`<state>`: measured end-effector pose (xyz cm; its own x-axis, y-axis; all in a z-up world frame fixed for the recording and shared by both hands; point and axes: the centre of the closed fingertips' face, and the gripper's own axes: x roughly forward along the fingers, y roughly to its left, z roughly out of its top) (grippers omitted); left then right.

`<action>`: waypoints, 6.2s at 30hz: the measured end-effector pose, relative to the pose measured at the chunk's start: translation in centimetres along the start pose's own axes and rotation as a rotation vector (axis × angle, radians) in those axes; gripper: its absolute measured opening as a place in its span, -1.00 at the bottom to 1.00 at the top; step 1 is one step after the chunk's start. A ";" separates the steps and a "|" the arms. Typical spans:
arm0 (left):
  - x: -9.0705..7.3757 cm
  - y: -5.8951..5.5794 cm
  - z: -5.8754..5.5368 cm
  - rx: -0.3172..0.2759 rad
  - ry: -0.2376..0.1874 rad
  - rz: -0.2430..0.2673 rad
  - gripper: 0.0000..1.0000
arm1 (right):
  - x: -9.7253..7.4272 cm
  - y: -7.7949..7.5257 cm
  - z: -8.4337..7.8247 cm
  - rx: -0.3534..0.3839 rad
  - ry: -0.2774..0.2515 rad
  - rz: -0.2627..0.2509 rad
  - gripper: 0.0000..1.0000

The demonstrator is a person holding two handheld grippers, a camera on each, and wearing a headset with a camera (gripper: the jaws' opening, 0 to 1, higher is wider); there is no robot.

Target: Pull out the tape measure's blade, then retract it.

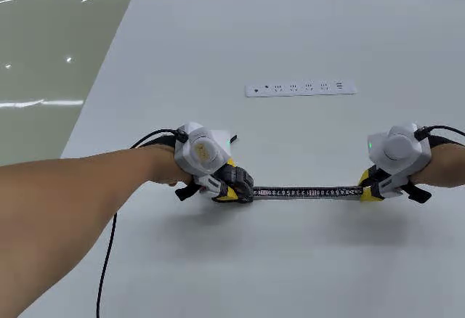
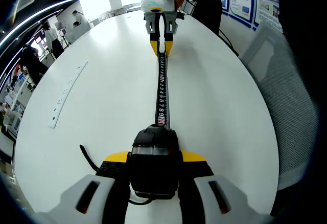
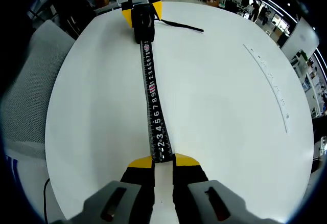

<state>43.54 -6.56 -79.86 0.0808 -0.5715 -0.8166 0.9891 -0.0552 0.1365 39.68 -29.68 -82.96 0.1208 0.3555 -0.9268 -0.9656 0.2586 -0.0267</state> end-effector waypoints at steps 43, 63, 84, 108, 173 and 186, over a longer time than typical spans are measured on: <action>0.0 -0.1 0.2 0.012 -0.020 -0.005 -0.39 | -0.5 -0.3 -0.8 0.055 -0.076 -0.076 -0.25; -1.0 0.0 0.1 -0.027 -0.057 0.032 0.26 | -2.2 -0.4 -0.7 0.281 -0.197 -0.185 1.00; -8.4 -1.9 -5.6 -0.572 -0.296 0.332 0.98 | -5.7 2.5 -1.7 0.441 -0.346 -0.316 1.00; -14.6 -8.0 -9.7 -0.674 -0.404 0.528 0.98 | -9.7 8.6 -4.4 0.588 -0.500 -0.440 1.00; -19.9 -9.2 -9.8 -0.735 -0.409 0.659 0.99 | -12.5 12.5 -7.0 0.684 -0.526 -0.507 1.00; -20.3 -8.7 -10.6 -0.731 -0.410 0.666 0.99 | -12.8 12.4 -5.3 0.651 -0.579 -0.519 1.00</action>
<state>34.56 14.22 -70.41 0.7186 -0.5446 -0.4325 0.6060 0.7955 0.0051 24.89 -35.80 -73.41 0.7501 0.3958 -0.5298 -0.4695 0.8829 -0.0050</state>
